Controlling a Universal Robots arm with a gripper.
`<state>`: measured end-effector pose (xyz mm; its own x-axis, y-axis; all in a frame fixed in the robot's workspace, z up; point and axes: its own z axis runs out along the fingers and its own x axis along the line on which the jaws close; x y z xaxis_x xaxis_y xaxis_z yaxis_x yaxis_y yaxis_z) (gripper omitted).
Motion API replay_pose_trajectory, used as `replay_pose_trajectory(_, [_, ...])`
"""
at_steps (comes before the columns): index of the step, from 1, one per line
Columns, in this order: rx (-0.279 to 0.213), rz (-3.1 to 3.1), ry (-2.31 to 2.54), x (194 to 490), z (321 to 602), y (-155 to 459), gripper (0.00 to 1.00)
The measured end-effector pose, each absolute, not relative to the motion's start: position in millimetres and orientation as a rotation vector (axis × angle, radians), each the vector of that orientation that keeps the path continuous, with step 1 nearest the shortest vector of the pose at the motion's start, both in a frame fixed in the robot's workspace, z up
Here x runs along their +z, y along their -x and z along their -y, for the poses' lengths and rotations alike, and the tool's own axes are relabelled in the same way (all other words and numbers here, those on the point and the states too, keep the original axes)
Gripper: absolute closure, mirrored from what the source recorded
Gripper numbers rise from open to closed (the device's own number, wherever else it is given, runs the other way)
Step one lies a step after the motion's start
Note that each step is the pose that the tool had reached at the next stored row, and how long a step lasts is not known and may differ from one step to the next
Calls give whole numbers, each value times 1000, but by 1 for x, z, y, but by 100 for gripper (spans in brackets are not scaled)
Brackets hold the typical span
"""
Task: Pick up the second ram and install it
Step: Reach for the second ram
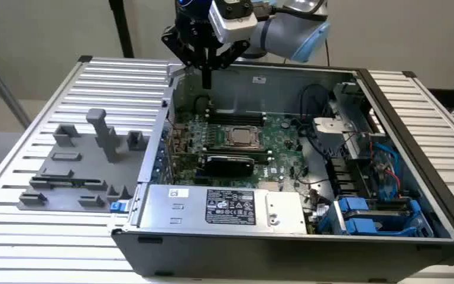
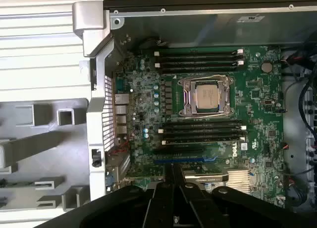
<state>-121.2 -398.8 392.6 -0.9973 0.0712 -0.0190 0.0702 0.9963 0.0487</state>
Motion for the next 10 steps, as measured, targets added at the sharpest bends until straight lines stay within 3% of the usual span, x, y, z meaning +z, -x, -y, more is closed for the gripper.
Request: replay_pose_trajectory(10, [75, -3118, -110, 393, 399, 121, 100])
